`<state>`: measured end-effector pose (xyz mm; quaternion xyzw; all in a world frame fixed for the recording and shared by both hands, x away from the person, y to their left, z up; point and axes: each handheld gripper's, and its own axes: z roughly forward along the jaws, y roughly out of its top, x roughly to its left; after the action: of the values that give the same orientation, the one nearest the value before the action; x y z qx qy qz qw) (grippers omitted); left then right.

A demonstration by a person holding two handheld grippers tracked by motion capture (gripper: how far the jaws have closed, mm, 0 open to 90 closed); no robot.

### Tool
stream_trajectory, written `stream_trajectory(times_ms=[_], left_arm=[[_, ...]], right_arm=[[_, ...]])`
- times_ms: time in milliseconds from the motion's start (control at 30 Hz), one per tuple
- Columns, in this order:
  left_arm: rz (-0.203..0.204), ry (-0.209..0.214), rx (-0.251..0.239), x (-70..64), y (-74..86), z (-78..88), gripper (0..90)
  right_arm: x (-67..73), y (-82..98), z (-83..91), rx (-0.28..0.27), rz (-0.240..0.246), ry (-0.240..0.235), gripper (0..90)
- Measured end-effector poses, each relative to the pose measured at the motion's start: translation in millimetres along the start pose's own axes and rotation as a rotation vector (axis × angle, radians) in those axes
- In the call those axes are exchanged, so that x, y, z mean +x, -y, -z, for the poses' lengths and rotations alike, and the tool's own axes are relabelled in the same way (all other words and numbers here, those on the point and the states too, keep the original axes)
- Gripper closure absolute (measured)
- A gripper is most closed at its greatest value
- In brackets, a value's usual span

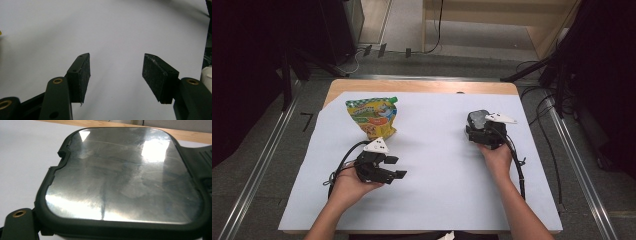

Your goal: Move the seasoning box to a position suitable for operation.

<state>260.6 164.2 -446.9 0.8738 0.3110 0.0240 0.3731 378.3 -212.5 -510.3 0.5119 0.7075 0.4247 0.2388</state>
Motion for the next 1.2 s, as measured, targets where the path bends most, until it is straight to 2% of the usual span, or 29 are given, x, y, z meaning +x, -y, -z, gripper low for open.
stream_trajectory(times_ms=[267,733,900,1000,1200], left_arm=[[0.007,-0.004,0.003,-0.1,3.1,1.6,40.4],[0.011,-0.002,0.002,0.4,3.7,2.2,40.4],[0.009,-0.002,-0.001,1.2,3.9,2.9,40.4],[0.011,-0.004,-0.002,2.0,3.6,3.6,40.4],[0.008,0.003,-0.002,2.5,1.5,1.6,40.4]], right_arm=[[2.5,2.3,-7.4,0.007,0.028,0.027,14.6],[4.9,2.1,-6.4,0.005,0.028,0.044,15.4],[4.8,1.4,-5.1,0.003,0.025,0.044,15.5],[6.3,-1.1,-1.8,-0.015,0.029,0.041,15.5],[13.9,-6.6,6.3,-0.039,0.03,0.014,15.5]])
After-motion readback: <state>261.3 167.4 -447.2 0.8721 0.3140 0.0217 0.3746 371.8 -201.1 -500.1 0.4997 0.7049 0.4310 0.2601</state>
